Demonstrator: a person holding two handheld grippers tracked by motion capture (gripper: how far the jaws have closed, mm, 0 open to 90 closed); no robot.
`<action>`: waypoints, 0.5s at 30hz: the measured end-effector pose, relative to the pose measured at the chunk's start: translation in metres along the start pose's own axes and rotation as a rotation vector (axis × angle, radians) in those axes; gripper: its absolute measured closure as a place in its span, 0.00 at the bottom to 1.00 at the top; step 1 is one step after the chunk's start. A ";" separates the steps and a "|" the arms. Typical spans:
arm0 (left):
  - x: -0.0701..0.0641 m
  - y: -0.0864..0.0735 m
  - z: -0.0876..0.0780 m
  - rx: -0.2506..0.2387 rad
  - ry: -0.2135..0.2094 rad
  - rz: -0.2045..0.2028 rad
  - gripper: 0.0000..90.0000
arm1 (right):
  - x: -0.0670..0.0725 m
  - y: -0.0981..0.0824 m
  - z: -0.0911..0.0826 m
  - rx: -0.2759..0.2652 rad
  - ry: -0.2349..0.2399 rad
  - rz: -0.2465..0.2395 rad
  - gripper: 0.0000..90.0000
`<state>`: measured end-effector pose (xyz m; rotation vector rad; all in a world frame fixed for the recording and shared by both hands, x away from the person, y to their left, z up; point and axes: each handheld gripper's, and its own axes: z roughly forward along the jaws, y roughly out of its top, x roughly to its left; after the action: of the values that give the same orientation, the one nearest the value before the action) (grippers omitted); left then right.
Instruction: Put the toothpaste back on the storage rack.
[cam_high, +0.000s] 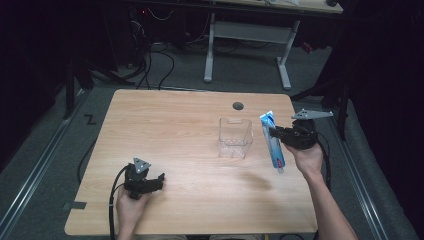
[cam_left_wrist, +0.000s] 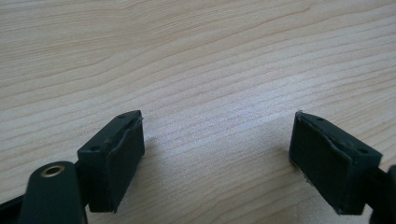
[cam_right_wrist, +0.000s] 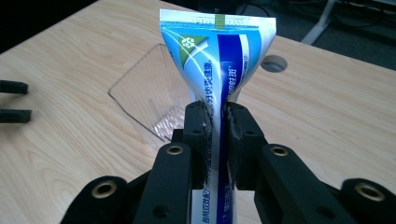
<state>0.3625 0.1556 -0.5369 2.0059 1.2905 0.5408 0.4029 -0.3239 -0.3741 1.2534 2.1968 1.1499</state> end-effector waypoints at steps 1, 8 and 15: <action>0.000 0.000 0.000 0.000 0.000 0.000 0.20 | 0.001 0.001 0.000 -0.004 0.006 -0.001 0.89; 0.000 0.000 0.000 0.000 0.000 0.000 0.20 | 0.011 0.012 0.001 -0.018 0.035 -0.024 0.89; 0.000 0.000 0.000 -0.001 0.000 -0.001 0.20 | 0.023 0.024 0.003 -0.042 0.062 -0.054 0.89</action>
<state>0.3625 0.1555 -0.5370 2.0049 1.2909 0.5411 0.4054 -0.2966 -0.3544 1.1491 2.2253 1.2226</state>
